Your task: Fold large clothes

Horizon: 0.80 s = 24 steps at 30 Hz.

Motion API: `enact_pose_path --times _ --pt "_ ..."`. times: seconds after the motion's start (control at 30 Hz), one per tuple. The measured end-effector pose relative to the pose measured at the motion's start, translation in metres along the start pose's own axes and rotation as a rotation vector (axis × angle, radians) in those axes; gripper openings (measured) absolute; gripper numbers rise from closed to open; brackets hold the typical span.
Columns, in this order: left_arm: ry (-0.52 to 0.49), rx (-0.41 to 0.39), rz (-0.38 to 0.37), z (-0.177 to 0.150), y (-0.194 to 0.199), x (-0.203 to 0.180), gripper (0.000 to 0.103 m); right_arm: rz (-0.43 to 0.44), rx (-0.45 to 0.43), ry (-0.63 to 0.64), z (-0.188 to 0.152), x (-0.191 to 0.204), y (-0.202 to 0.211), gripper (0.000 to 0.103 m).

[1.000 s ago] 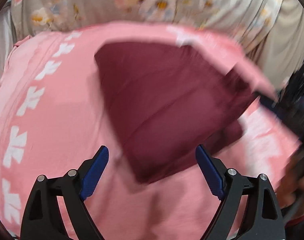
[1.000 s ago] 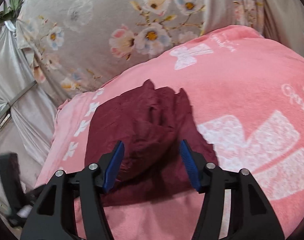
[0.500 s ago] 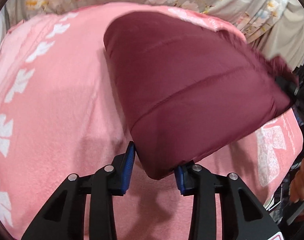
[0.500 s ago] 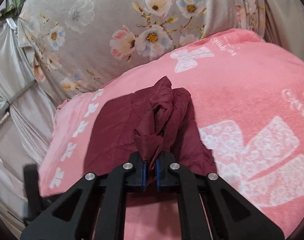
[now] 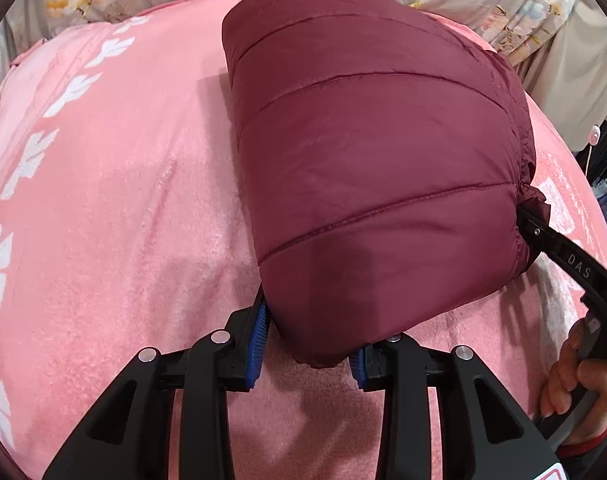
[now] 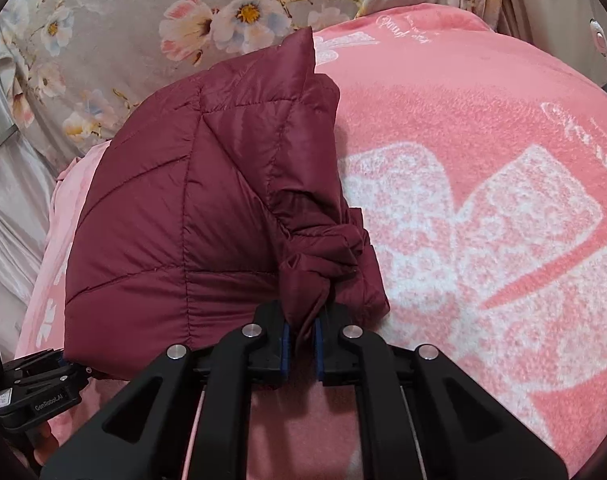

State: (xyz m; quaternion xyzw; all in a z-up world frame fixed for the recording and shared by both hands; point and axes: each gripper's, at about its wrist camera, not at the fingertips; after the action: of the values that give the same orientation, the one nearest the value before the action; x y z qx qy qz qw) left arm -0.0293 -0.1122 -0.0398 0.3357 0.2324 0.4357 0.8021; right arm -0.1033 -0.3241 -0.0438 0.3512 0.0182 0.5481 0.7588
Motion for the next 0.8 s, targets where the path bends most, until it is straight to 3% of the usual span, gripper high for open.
enact_pose_path --times 0.13,0.23,0.4,0.47,0.6,0.8 --pt "-0.027 0.007 -0.071 0.002 0.028 0.01 0.034 0.035 0.004 -0.087 0.012 -0.016 0.024 0.016" --pt "-0.021 -0.008 -0.127 0.007 0.061 0.029 0.035 0.033 -0.05 -0.102 0.03 -0.022 0.052 0.018" --pt "-0.011 -0.127 -0.014 0.056 0.085 0.053 0.035 0.044 -0.174 -0.042 0.085 -0.002 0.07 0.018" --pt "0.025 -0.199 0.003 0.088 0.084 0.058 0.035 0.032 -0.201 0.001 0.108 0.013 0.061 0.02" --pt "0.105 -0.237 0.007 0.142 0.06 0.063 0.035 0.023 -0.193 0.039 0.145 0.035 0.021 0.023" --pt "0.136 -0.2 0.03 0.195 -0.006 0.039 0.035 -0.032 -0.115 0.074 0.158 0.045 -0.048 0.023"
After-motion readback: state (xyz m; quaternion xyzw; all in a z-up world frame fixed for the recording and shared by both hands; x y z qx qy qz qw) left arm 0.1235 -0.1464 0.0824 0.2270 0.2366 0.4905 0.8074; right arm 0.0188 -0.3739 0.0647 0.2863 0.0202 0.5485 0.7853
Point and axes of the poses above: each gripper's, at about its wrist camera, not at the fingertips, and y roughly against the way its jaws point, x to its left, z to its top, and after that the axes turned 14 degrees about -x, right-handed
